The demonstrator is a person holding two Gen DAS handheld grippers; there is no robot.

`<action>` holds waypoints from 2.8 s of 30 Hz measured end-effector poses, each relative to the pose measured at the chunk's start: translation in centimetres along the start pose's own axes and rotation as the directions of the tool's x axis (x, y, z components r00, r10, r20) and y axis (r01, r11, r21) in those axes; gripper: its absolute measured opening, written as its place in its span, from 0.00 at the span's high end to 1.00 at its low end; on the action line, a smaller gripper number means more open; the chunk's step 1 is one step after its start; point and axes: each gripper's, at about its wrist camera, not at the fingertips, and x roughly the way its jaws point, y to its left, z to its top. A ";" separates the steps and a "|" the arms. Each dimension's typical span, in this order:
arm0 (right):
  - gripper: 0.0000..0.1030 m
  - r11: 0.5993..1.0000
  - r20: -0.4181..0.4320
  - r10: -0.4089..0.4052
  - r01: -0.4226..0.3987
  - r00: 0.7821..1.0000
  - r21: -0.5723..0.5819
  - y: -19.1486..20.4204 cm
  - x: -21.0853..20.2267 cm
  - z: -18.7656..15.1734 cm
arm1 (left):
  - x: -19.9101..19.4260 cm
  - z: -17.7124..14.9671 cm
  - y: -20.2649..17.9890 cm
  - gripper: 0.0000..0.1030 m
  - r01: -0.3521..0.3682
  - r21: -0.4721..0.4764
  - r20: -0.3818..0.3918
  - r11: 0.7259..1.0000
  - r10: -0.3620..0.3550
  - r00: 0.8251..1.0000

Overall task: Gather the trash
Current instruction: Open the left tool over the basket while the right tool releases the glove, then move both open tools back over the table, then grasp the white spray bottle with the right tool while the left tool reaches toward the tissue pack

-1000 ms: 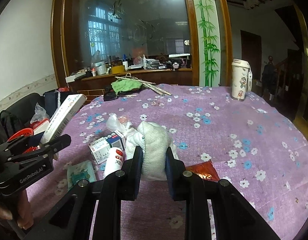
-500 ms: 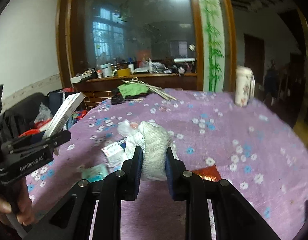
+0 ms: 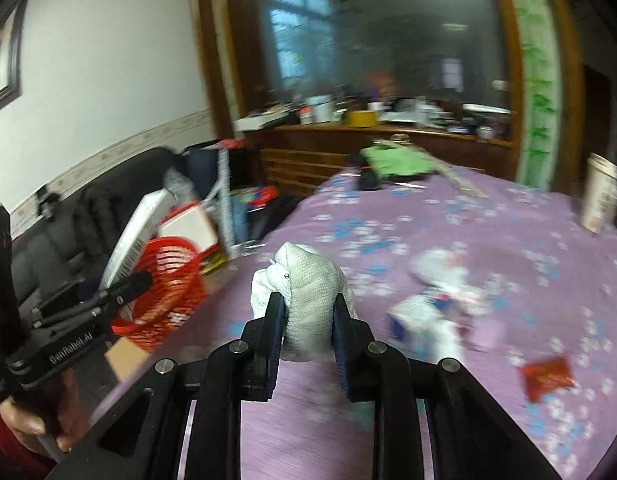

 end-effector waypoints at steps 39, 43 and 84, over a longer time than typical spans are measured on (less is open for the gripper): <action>0.46 0.999 -0.023 0.040 -0.039 0.999 0.029 -1.7 2.1 -0.2 | 1.6 -0.8 -1.2 0.37 0.029 0.031 -0.116 0.999 -0.025 0.993; 0.46 0.995 -0.040 -0.035 0.038 0.999 0.095 -7.3 0.8 -1.5 | 2.5 -1.3 -5.9 0.33 0.104 0.085 -0.167 0.991 -0.089 0.982; 0.68 0.942 -0.043 -0.153 0.159 0.987 0.297 -19.2 0.3 -4.0 | 12.0 -5.6 -21.9 0.23 0.130 0.064 -0.512 0.990 -0.079 0.855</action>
